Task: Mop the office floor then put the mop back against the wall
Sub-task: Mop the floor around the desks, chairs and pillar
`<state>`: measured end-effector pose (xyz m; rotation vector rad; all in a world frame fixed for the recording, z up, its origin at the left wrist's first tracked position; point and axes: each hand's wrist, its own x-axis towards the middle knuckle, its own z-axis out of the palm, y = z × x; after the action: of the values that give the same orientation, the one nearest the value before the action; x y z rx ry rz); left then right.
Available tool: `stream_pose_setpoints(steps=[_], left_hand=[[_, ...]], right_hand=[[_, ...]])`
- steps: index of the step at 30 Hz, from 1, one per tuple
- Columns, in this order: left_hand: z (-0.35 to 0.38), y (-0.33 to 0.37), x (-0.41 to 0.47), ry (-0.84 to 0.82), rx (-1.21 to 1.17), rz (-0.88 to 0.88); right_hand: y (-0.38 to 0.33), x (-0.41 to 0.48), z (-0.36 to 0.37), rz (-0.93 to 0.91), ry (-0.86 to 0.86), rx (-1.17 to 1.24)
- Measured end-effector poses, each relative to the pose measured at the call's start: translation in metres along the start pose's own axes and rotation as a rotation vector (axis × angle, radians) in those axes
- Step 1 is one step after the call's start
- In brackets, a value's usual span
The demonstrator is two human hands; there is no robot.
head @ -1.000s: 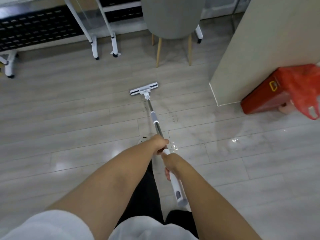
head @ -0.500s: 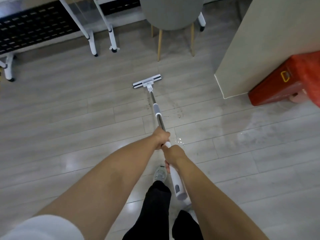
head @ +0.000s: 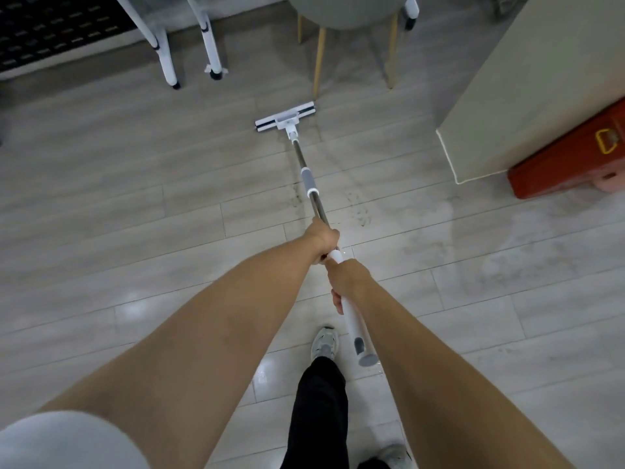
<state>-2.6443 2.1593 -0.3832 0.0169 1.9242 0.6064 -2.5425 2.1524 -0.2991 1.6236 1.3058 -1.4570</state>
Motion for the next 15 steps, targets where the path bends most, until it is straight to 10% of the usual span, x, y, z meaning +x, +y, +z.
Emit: stream_pose_setpoints(steps=[15], left_hand=[[0.117, -0.135, -0.153, -0.04, 0.071, 0.028]], right_hand=[[0.216, -0.077, 0.015, -0.025, -0.025, -0.213]])
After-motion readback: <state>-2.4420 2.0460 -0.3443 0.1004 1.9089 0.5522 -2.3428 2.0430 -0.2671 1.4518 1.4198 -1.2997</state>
